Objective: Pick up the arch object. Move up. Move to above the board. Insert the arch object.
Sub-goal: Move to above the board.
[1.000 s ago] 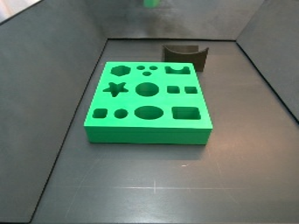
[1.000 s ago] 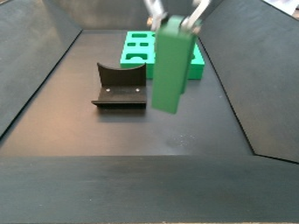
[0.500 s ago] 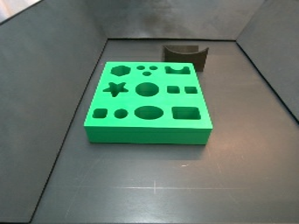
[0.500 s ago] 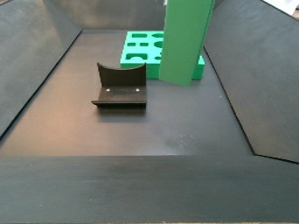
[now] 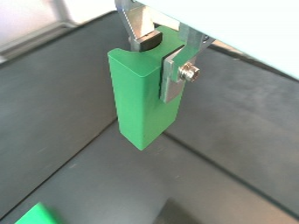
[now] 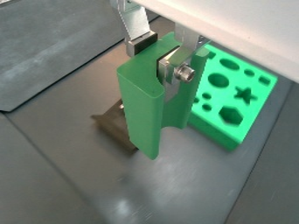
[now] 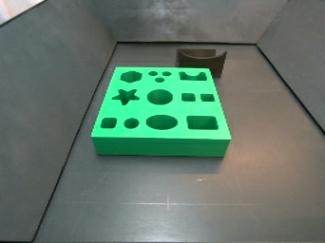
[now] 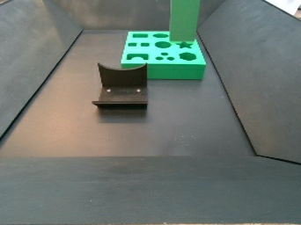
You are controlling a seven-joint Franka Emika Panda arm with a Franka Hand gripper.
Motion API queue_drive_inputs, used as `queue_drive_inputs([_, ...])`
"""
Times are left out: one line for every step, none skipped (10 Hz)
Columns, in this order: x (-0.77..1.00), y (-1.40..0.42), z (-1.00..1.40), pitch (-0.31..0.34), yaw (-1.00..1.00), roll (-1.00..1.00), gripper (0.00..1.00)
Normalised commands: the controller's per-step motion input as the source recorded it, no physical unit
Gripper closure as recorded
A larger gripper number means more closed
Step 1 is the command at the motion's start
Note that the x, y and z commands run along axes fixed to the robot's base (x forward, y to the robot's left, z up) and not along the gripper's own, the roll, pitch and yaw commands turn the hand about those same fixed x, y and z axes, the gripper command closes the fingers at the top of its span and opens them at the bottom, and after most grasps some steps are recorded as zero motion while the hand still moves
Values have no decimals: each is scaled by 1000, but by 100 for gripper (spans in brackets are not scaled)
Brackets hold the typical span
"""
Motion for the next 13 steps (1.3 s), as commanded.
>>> queue_drive_inputs([-25,-1000,131,79,212,45,100])
queue_drive_inputs([-26,-1000,130,20,97,49,100])
queue_drive_inputs([-30,-1000,132,0,44,45,100])
queue_drive_inputs([-32,-1000,134,-5,20,36,100])
queue_drive_inputs([-30,-1000,135,5,18,20,100])
queue_drive_inputs([-31,-1000,135,8,12,11,100])
queue_drive_inputs([-32,-1000,139,10,12,-1,100])
queue_drive_inputs([-31,-1000,145,15,7,1,100])
queue_drive_inputs([-28,-1000,149,24,11,2,100])
queue_drive_inputs([-26,-1000,154,34,8,-6,100])
queue_drive_inputs([-19,-1000,164,49,9,3,100])
queue_drive_inputs([-10,-1000,169,63,6,4,100])
queue_drive_inputs([9,-1000,178,85,9,-3,100])
